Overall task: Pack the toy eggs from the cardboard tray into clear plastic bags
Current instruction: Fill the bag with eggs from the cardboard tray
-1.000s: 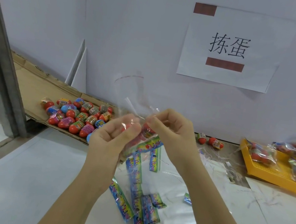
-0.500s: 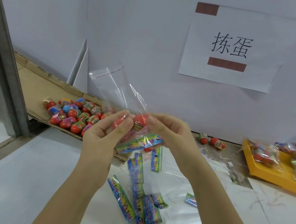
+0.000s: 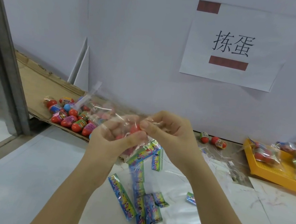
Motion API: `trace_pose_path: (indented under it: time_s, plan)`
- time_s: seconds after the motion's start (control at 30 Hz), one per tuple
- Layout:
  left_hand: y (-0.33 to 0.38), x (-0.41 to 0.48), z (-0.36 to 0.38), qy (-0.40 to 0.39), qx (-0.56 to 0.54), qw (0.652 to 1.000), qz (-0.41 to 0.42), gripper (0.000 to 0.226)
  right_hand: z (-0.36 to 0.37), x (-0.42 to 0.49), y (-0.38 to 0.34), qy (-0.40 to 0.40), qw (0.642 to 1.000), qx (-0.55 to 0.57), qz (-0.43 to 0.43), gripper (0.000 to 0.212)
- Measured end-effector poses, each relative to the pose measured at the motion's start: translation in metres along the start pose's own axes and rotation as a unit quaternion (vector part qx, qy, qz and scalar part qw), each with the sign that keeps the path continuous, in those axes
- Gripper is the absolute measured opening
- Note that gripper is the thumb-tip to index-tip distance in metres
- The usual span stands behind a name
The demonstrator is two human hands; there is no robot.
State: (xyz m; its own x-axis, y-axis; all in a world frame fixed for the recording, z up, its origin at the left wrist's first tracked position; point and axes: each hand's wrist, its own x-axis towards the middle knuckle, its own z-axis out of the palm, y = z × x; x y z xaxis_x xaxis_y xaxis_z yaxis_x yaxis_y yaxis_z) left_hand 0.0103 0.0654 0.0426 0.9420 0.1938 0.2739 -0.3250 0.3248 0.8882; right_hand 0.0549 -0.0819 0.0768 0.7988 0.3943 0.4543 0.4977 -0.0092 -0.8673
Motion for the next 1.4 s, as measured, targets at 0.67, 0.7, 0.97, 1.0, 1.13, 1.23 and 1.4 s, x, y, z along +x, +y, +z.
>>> trace_pose_path:
  time_s: [0.67,0.7,0.97,1.0,1.13,1.23,1.4]
  plan:
    - [-0.002,0.009,-0.018,0.125,0.088,0.988,0.003,0.059,0.000,-0.002,0.101,0.021,0.881,-0.464,0.092,0.020]
    - [-0.002,0.008,-0.017,0.118,0.090,0.989,-0.003,0.062,0.000,0.000,0.092,0.058,0.911,-0.400,0.077,0.017]
    - [-0.009,-0.003,0.001,0.000,0.190,0.982,0.010,0.062,-0.020,0.011,-0.023,0.131,0.982,0.118,-0.060,0.040]
    - [-0.011,-0.005,0.003,-0.014,0.205,0.978,0.023,0.057,-0.020,0.007,-0.032,0.116,0.984,0.115,-0.074,0.038]
    - [-0.013,-0.008,0.009,-0.064,0.238,0.967,0.065,0.040,-0.011,-0.006,-0.050,0.045,0.989,0.044,-0.136,0.035]
    - [-0.014,-0.010,0.011,-0.092,0.220,0.968,0.076,0.038,-0.010,-0.008,-0.047,0.059,0.965,-0.164,-0.194,0.035]
    - [-0.014,-0.010,0.011,-0.103,0.198,0.971,0.087,0.042,-0.019,-0.007,-0.045,0.074,0.903,-0.397,-0.149,0.027]
